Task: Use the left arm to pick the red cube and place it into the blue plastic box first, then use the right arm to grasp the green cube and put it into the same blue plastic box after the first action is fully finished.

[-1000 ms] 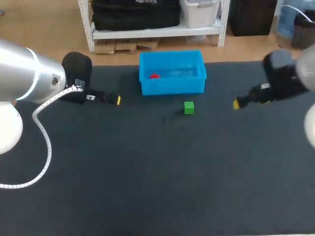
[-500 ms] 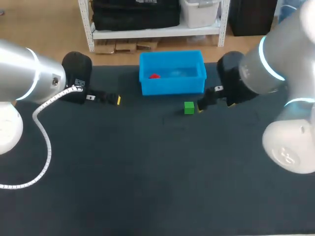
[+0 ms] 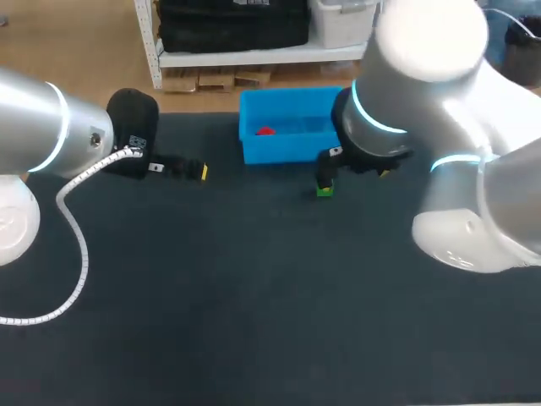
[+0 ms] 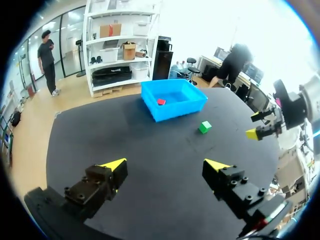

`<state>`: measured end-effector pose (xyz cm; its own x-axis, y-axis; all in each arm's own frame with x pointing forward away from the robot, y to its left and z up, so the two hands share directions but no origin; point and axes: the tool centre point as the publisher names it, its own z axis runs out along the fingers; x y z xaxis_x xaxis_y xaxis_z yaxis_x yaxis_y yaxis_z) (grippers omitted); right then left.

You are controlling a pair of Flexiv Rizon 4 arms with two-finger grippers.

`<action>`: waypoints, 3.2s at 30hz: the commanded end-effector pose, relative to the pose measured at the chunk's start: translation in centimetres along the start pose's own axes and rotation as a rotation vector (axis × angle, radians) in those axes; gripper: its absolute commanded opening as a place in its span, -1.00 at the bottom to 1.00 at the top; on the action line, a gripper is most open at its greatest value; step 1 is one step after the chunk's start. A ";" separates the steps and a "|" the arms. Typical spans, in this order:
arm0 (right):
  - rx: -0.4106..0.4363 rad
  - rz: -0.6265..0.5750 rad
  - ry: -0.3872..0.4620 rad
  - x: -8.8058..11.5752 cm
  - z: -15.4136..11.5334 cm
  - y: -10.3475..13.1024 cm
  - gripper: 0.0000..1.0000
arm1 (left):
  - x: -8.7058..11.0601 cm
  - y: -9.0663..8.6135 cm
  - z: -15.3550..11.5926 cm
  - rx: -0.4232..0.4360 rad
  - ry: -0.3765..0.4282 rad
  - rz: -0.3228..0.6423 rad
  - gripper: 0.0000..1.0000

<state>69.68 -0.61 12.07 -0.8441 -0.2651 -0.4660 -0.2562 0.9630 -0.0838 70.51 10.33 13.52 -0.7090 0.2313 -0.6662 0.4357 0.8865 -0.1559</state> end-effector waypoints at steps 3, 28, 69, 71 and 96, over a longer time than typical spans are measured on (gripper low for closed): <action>0.262 0.003 -0.014 0.3 -0.1 0.2 1.00 | 0.0 0.2 0.0 0.010 -0.002 0.002 1.00; 0.159 0.183 0.280 -5.2 3.5 -0.3 1.00 | 0.0 0.2 0.0 0.010 -0.002 0.002 1.00; 0.027 0.220 0.271 -6.2 13.3 1.6 1.00 | 0.0 0.2 0.0 0.010 -0.002 0.002 1.00; 0.032 0.218 0.275 -6.2 13.8 1.6 1.00 | 0.0 0.2 0.0 0.010 -0.002 0.002 1.00; 0.023 0.237 0.311 -5.2 16.8 0.4 1.00 | 0.0 0.2 0.0 0.010 -0.002 0.002 1.00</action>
<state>81.88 2.24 -0.15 -0.9821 -0.0339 -0.1852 -0.0285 0.9991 -0.0317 70.50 10.32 13.52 -0.7090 0.2310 -0.6663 0.4353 0.8867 -0.1557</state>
